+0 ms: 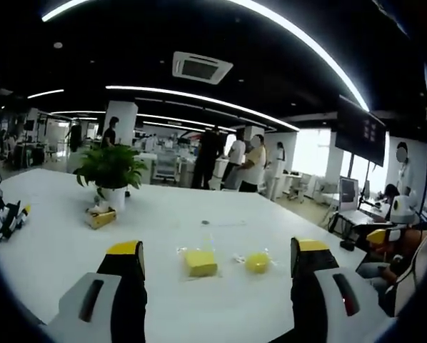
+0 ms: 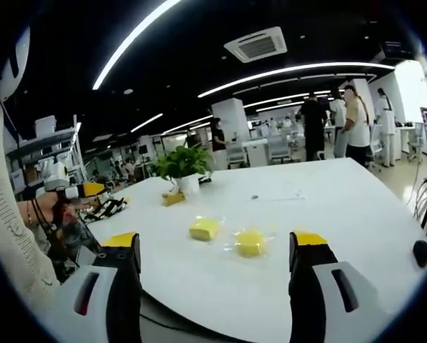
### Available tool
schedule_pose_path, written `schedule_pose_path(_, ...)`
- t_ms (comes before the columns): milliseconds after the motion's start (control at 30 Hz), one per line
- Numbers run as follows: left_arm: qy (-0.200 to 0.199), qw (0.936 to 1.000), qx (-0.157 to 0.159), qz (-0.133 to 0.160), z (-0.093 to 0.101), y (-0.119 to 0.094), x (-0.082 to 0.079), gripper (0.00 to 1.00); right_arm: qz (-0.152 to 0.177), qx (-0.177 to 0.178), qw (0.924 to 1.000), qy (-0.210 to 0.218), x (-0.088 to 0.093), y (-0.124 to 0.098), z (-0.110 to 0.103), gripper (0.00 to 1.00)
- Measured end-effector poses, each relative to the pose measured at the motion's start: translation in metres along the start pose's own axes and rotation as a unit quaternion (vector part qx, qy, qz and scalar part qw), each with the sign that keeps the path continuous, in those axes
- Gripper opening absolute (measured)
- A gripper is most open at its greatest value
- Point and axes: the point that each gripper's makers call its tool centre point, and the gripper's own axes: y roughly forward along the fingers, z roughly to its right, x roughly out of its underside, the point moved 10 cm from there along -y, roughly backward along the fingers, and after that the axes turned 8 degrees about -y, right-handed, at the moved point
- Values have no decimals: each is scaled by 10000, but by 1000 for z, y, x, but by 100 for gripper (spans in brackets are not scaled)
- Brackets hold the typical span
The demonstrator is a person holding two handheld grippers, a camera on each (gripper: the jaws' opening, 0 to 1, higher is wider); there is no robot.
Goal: Compare the silicone blocks by pressing each to a similar depth, holding the contact briefly, and releasing to observe deformation and rebound differences across the visible hardness samples.
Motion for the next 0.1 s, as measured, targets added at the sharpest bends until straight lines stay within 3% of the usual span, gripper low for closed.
schedule_pose_path(100, 55, 10000, -7, 45, 0, -1, -1, 83, -5, -5, 10000, -3, 1, -1, 1, 79)
